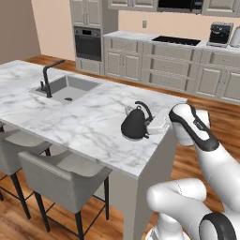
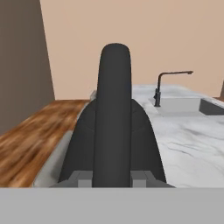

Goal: The kettle is done boiling. Turn off the stove, then wait for 300 timesteps before moving the kettle to the dining table.

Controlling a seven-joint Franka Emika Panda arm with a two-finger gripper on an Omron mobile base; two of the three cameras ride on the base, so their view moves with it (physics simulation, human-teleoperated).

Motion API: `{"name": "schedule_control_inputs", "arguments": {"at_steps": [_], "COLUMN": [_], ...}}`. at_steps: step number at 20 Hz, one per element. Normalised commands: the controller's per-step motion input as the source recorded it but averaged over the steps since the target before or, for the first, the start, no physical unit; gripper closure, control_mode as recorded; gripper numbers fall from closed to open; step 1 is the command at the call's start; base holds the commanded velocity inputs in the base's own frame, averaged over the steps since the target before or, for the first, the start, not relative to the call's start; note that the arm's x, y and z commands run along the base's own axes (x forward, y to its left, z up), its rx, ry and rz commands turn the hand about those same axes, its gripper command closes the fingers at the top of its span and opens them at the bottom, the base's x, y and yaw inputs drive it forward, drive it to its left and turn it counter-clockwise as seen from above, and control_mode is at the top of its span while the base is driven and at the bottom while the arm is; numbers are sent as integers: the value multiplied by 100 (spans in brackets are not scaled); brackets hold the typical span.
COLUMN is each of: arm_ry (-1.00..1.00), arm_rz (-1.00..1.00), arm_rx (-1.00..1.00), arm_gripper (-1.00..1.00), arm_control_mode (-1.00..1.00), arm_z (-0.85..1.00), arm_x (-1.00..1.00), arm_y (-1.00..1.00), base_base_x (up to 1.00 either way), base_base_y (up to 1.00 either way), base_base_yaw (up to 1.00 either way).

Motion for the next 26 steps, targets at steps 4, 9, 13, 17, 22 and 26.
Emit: {"name": "schedule_control_inputs", "arguments": {"at_steps": [4, 9, 13, 17, 22, 26], "arm_ry": [0, 0, 0, 0, 0, 0], "arm_rz": [0, 0, 8, 7, 4, 2], "arm_rx": [0, 0, 0, 0, -1, -3], "arm_gripper": [100, 100, 100, 100, 100, 100], "arm_control_mode": [-100, -100, -100, -100, -100, -100], "arm_z": [-7, -8, -15, -20, -23, -26], "arm_x": [5, 14, 11, 23, 31, 44], "arm_y": [0, 5, 13, 10, 5, 2], "base_base_x": [0, 0, 0, 0, 0, 0], "base_base_y": [0, 0, 0, 0, 0, 0], "base_base_yaw": [0, 0, 0, 0, 0, 0]}}
